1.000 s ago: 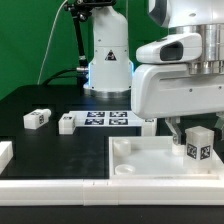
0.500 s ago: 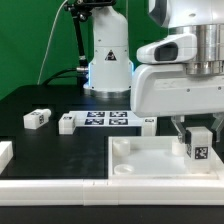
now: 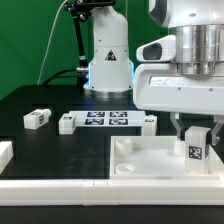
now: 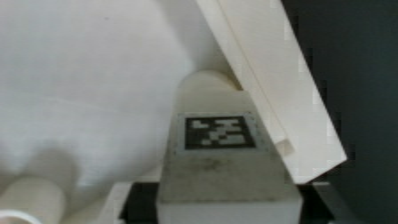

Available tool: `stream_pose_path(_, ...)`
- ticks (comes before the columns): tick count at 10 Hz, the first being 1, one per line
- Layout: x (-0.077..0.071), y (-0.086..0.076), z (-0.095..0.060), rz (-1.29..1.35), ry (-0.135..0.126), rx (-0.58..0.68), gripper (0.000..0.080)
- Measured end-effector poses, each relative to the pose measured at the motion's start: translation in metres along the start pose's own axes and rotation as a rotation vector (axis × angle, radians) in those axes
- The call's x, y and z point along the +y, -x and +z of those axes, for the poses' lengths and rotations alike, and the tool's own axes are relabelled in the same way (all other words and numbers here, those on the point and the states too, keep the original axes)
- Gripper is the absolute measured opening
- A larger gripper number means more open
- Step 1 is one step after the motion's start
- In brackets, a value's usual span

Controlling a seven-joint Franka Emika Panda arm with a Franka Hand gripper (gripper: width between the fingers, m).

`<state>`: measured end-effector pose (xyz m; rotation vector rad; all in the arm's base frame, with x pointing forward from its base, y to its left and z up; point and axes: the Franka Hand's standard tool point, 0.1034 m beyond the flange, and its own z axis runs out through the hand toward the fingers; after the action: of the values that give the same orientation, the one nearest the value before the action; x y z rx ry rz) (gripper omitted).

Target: Assemble one leg

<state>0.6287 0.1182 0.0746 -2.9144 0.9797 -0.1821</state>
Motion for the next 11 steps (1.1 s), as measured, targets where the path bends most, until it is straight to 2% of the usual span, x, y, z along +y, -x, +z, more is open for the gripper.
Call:
stream_pose_path(4, 0.0017, 0.0009, -0.0002, 0.422, 0.011, -0.010, 0.0290)
stream_pose_path(6, 0.0014, 0.0013, -0.0002, 0.511, 0.008, -0.014, 0.0290)
stream_pose_path(7, 0.0013, 0.0013, -0.0001, 0.493, 0.007, -0.014, 0.0365)
stream_pose_path(8, 0.0012, 0.0014, 0.0000, 0.460, 0.007, -0.015, 0.0365)
stream_pose_path(10, -0.0003, 0.0032, 0.0000, 0.384, 0.005, -0.017, 0.0618)
stream_pose_path(11, -0.0015, 0.0026, -0.0007, 0.209, -0.001, -0.013, 0.0640)
